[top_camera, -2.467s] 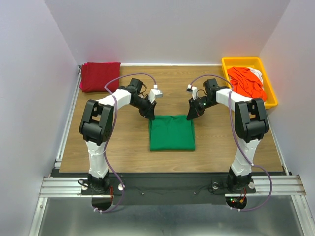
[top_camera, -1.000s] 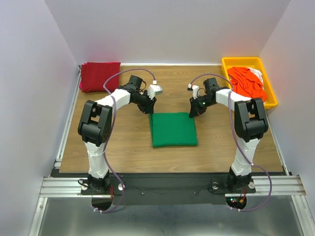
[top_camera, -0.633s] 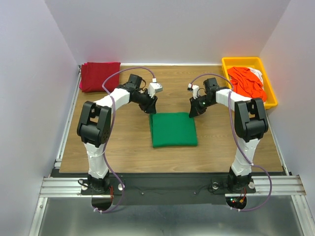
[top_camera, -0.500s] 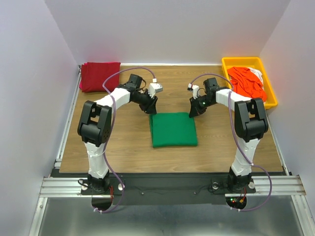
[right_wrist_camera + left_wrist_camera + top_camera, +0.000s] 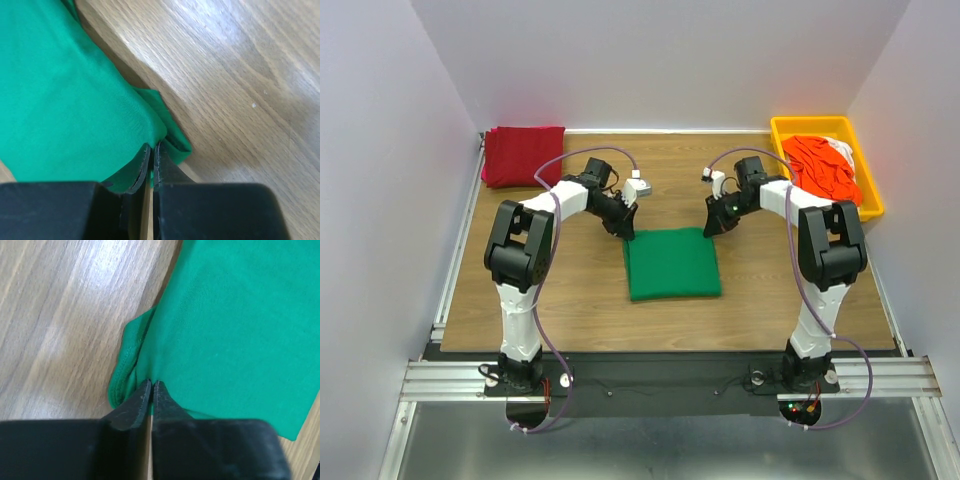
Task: Fold and stack the t-shirts
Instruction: Fold the tshirt
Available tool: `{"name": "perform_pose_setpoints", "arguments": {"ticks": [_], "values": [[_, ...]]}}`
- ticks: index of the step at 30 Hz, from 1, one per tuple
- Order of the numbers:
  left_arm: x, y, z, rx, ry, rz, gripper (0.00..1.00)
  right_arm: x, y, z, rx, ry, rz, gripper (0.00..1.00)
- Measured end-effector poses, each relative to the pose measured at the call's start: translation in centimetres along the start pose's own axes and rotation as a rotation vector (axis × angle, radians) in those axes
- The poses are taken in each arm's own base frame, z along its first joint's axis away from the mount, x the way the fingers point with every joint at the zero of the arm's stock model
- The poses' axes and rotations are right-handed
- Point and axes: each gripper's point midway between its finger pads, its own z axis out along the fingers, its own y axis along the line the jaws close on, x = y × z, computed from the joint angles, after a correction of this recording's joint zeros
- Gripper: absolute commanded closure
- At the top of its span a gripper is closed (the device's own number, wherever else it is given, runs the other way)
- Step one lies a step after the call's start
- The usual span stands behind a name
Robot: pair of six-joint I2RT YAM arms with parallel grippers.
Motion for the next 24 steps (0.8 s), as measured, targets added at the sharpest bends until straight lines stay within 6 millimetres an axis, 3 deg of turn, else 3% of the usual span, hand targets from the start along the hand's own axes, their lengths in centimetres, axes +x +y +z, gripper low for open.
{"name": "perform_pose_setpoints", "arguments": {"ticks": [4,6,9,10,14,21,24], "values": [[-0.4,0.0,-0.4,-0.014,-0.006,0.011,0.98,-0.8,0.6,-0.6,-0.005,-0.023,-0.006,0.99],[-1.1,-0.2,-1.2,-0.028,-0.017,0.026,0.87,-1.3,1.0,-1.2,-0.008,-0.04,-0.014,0.99],[-2.4,-0.7,-2.7,-0.054,-0.045,0.06,0.81,-2.2,1.7,-2.0,-0.016,-0.068,-0.027,0.99],[-2.8,-1.0,-3.1,-0.061,-0.054,0.07,0.81,-2.4,1.9,-2.2,-0.017,-0.075,-0.032,1.0],[-4.0,-1.5,-4.4,-0.078,-0.083,0.101,1.0,-3.0,2.5,-2.7,-0.028,-0.094,-0.042,0.99],[-3.9,-1.3,-4.5,-0.087,-0.078,0.096,1.0,-3.0,2.5,-2.7,-0.031,-0.094,-0.032,0.99],[-2.9,-0.9,-4.4,-0.097,-0.065,0.08,1.0,-2.8,2.1,-2.6,-0.009,-0.087,-0.031,1.0]]}}
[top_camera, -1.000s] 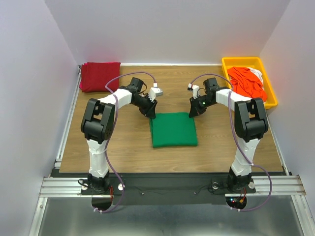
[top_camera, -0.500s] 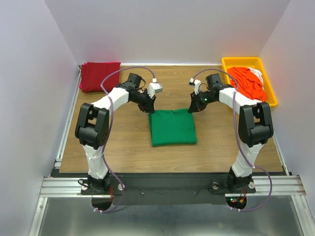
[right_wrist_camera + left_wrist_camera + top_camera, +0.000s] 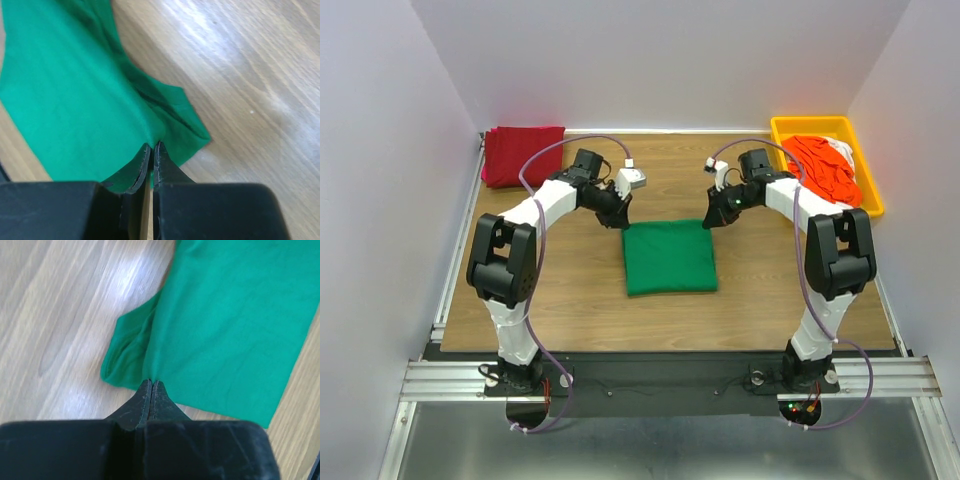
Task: Fold and stack the t-shirts
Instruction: Fold the tshirt
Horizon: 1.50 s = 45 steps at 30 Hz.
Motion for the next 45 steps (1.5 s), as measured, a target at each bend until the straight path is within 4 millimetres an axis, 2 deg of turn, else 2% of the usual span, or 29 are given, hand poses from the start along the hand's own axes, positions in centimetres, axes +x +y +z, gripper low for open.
{"name": "perform_pose_setpoints", "arguments": {"ticks": [6,10,14,16,17,18,19,20,21,23,24,27,31,32,34,36,37,39,41,42,45], "values": [[1.8,1.7,0.1,-0.033,0.018,-0.038,1.0,1.3,-2.4,1.9,0.049,0.031,0.022,0.99],[3.2,3.1,1.7,-0.038,0.035,-0.053,1.0,2.1,-3.7,3.3,0.067,0.044,0.053,1.0],[5.1,4.3,3.2,-0.03,0.055,-0.088,1.0,1.8,-4.6,3.9,0.097,0.024,0.064,0.99],[4.6,5.1,3.1,-0.044,0.04,-0.086,1.0,1.4,-5.0,4.2,0.102,0.01,0.072,0.99],[4.5,5.6,3.1,-0.054,0.036,-0.082,1.0,1.2,-5.2,4.4,0.104,0.003,0.076,0.96],[4.3,5.9,3.1,-0.059,0.033,-0.08,0.98,0.9,-5.4,4.5,0.105,-0.005,0.08,0.83],[4.1,6.3,3.3,-0.064,0.028,-0.078,0.93,0.6,-5.5,4.7,0.107,-0.015,0.091,0.74],[4.0,6.6,3.3,-0.067,0.023,-0.076,0.8,0.3,-5.6,4.7,0.108,-0.023,0.094,0.63],[3.8,6.8,3.3,-0.071,0.019,-0.073,0.74,0.1,-5.6,4.7,0.109,-0.028,0.107,0.47],[3.3,7.1,3.1,-0.082,0.012,-0.075,0.66,-0.5,-5.5,4.6,0.108,-0.043,0.121,0.4],[3.2,7.2,3.1,-0.084,0.01,-0.078,0.57,-0.8,-5.4,4.6,0.106,-0.05,0.128,0.38],[1.6,7.5,2.5,-0.089,-0.035,-0.109,0.48,-2.8,-5.5,3.8,0.123,-0.088,0.147,0.36],[-0.7,6.4,0.2,-0.099,-0.148,-0.183,0.46,-5.6,-3.9,1.4,0.113,-0.159,0.145,0.41],[-1.6,5.3,-1.1,-0.095,-0.192,-0.199,0.47,-7.0,-2.6,0.1,0.094,-0.199,0.134,0.43],[-3.8,3.3,-3.5,-0.083,-0.299,-0.225,0.48,-8.6,-0.2,-1.5,0.036,-0.25,0.138,0.46],[-5.9,1.1,-4.7,-0.038,-0.393,-0.242,0.49,-9.6,2.4,-2.7,-0.05,-0.298,0.145,0.48],[-6.9,0.1,-4.9,-0.01,-0.433,-0.229,0.5,-9.6,2.9,-2.8,-0.07,-0.302,0.153,0.48],[-7.6,-1.2,-4.2,0.044,-0.466,-0.257,0.5,-9.0,4.1,-2.0,-0.141,-0.293,0.202,0.49],[-7.3,-1.7,-2.3,0.104,-0.465,-0.318,0.51,-7.7,3.8,-0.5,-0.173,-0.258,0.261,0.5],[-6.8,-1.5,-1.2,0.123,-0.453,-0.355,0.51,-6.8,3.2,0.8,-0.183,-0.232,0.3,0.5],[-3.6,-0.6,3.2,0.162,-0.373,-0.502,0.52,-3.7,1.1,4.5,-0.177,-0.151,0.396,0.51]]}}
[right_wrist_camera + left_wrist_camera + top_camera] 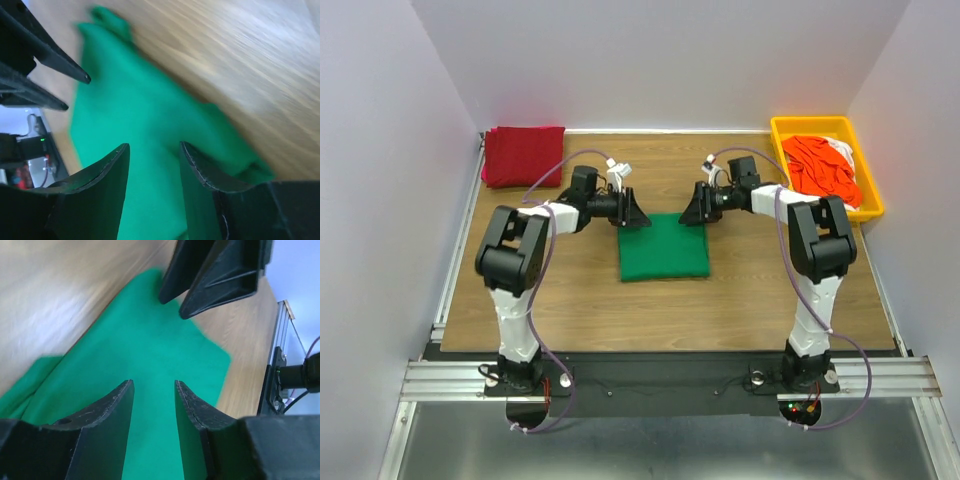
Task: Fold and stack the t-shirts
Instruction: Fold the tshirt
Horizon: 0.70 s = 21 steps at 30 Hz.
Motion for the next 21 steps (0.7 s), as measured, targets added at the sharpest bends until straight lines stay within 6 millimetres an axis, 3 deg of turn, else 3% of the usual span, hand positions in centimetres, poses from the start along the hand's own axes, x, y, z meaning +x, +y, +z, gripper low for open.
{"name": "perform_pose_setpoints", "arguments": {"ticks": [3,5,8,11,15,16,18,21], "values": [[2.8,3.7,1.7,-0.033,0.054,-0.13,0.57,2.1,-3.0,1.8,0.029,0.049,0.071,0.53],[3.2,4.9,2.4,-0.015,0.076,-0.182,0.59,1.8,-3.5,1.9,0.023,0.048,0.071,0.54],[0.1,6.7,3.3,-0.025,0.047,-0.133,0.58,-0.3,-4.0,1.9,0.047,0.01,-0.001,0.53],[-0.6,6.9,2.7,-0.033,0.041,-0.106,0.57,-1.3,-3.9,1.6,0.063,-0.013,-0.043,0.53],[-0.5,4.6,0.7,-0.028,0.046,-0.097,0.57,-2.1,-0.9,-0.2,0.032,-0.039,-0.059,0.53],[-0.6,3.4,0.1,-0.022,0.042,-0.088,0.57,-2.2,-0.2,-0.5,0.024,-0.044,-0.063,0.53],[-1.3,0.1,-1.3,0.006,0.025,-0.05,0.57,-2.5,3.0,-2.1,-0.011,-0.071,-0.086,0.53],[-1.5,-3.8,-2.4,0.055,-0.002,0.012,0.57,-1.4,6.5,-3.3,-0.062,-0.076,-0.108,0.53]]}}
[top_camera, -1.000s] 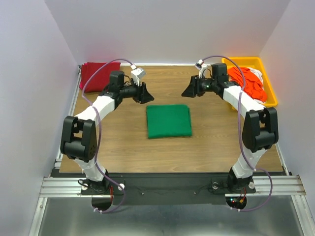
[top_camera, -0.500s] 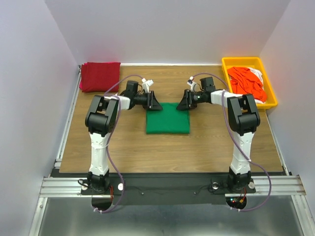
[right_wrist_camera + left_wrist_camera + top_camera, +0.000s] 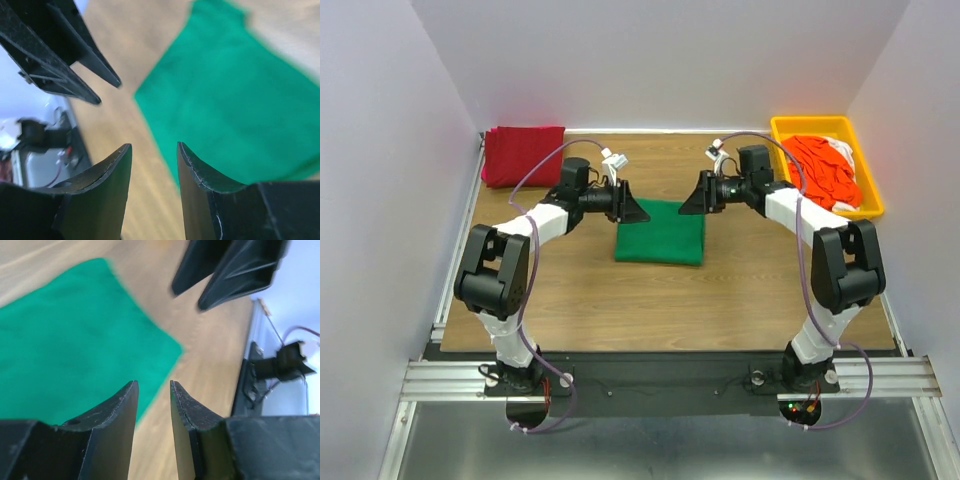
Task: Fold and stack the t-shirts
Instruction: Fold the tshirt
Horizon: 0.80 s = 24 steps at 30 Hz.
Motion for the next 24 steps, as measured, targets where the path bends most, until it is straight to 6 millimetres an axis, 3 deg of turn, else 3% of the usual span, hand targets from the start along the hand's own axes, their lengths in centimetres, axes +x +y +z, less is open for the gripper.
{"name": "perform_pose_setpoints", "arguments": {"ticks": [2,4,7,10,11,17,21,24], "values": [[1.0,-1.8,0.0,0.035,0.001,0.019,0.57,1.6,1.8,0.3,-0.035,0.026,-0.004,0.53],[2.4,-2.0,0.6,0.058,0.018,0.006,0.57,3.2,1.9,1.0,-0.051,0.063,0.016,0.53],[6.2,0.7,2.0,0.041,0.087,-0.102,0.58,7.6,-0.7,3.2,-0.041,0.168,0.113,0.57],[9.9,3.8,2.9,0.006,0.153,-0.217,0.61,11.2,-4.0,4.3,0.0,0.241,0.203,0.59],[10.4,3.9,3.0,0.025,0.164,-0.231,0.61,11.8,-4.3,4.3,-0.011,0.252,0.217,0.59],[10.2,4.1,2.5,0.032,0.166,-0.184,0.62,11.0,-5.2,3.6,-0.011,0.24,0.169,0.59],[10.2,2.1,0.8,0.012,0.171,-0.125,0.61,10.1,-3.5,2.5,-0.023,0.235,0.135,0.59],[8.8,-0.1,-0.3,0.025,0.149,-0.071,0.61,8.3,-0.9,1.4,-0.046,0.198,0.081,0.59]]}}
